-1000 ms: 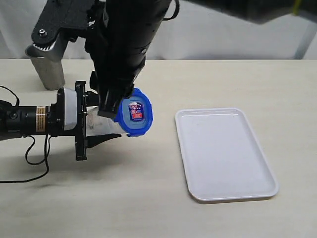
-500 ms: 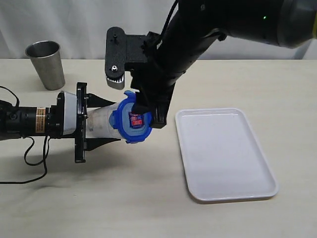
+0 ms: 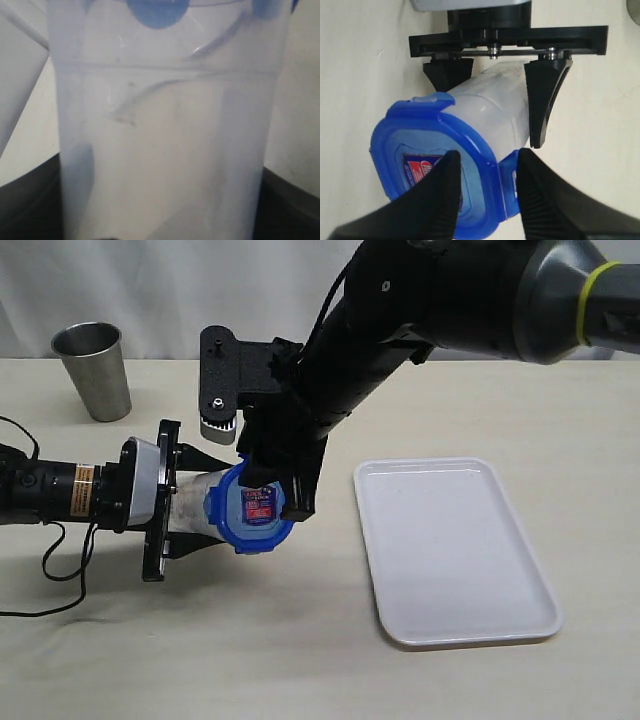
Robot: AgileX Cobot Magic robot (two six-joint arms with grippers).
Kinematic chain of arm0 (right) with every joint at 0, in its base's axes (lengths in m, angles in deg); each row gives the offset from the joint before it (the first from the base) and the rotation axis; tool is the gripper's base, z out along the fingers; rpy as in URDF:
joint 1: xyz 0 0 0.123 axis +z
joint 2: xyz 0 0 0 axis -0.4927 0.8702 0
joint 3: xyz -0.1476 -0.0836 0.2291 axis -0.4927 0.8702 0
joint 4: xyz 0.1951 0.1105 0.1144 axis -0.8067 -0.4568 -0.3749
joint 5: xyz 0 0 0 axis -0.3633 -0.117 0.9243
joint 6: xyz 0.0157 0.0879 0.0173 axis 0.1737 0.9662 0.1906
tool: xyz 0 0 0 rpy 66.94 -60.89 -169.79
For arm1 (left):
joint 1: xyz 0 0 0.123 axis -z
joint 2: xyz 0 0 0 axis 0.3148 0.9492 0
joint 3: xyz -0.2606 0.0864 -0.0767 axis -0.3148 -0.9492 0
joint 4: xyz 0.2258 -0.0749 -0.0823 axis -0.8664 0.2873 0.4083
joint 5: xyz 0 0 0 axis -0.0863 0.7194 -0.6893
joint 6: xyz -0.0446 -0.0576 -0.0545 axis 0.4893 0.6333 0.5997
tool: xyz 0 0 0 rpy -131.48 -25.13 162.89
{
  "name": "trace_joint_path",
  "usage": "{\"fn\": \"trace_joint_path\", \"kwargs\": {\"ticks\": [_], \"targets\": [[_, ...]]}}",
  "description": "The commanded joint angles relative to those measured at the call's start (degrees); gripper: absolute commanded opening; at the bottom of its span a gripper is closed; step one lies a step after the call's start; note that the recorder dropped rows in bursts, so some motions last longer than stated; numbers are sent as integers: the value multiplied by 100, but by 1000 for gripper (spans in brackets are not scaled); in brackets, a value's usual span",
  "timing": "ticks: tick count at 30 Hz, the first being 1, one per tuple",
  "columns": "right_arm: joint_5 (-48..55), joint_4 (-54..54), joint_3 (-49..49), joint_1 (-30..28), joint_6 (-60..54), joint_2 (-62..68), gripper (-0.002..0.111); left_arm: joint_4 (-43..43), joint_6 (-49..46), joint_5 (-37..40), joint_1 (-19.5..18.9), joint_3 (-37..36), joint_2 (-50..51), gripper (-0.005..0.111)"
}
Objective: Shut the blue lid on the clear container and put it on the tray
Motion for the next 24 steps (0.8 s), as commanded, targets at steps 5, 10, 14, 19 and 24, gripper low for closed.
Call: {"fn": "trace_joint_path", "kwargs": {"ticks": [5,10,14,19,24], "targets": [[304,-206,27,17,23,389,31,541,602,-482,34,19,-46,0],[460,-241,27,46,44,539,31,544,620,-482,34,19,-46,0],[439,-167,27,220,44,628,31,544,645,-482,46,19,-46,0],[282,164,27,415,318,674,24,507,748,-482,46,19,-46,0],[321,152,27,415,416,686,24,442,774,-482,46,19,-46,0]]}}
